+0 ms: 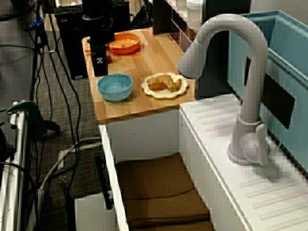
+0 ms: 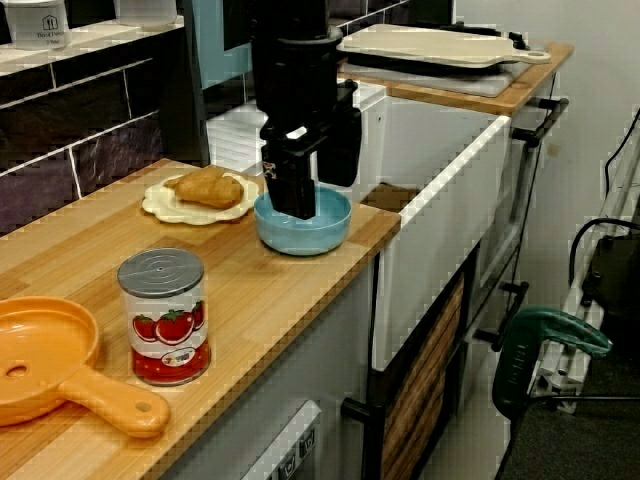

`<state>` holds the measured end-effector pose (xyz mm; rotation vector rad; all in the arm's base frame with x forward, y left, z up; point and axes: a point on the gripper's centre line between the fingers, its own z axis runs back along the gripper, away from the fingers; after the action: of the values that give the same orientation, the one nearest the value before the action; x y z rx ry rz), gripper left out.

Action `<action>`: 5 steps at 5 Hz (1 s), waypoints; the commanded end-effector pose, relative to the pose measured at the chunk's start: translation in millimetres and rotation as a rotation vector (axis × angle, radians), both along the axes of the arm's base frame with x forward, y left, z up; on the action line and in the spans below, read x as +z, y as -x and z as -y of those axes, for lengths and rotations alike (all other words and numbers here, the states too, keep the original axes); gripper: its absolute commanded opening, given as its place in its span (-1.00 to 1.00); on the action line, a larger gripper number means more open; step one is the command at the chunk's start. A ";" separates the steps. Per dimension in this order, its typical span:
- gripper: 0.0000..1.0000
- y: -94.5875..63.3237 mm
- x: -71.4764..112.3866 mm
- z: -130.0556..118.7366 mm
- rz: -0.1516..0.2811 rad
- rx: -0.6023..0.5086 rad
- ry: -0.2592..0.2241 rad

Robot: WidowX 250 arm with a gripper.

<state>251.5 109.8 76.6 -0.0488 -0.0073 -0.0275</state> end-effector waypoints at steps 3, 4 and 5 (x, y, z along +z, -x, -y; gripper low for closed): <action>1.00 13.3 7.4 -63.2 0.090 0.098 -0.169; -1.00 11.3 -4.2 -62.8 0.109 0.094 -0.186; -1.00 6.3 -16.7 -61.3 0.117 0.109 -0.205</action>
<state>253.5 165.7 41.3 0.1387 -0.0916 0.0732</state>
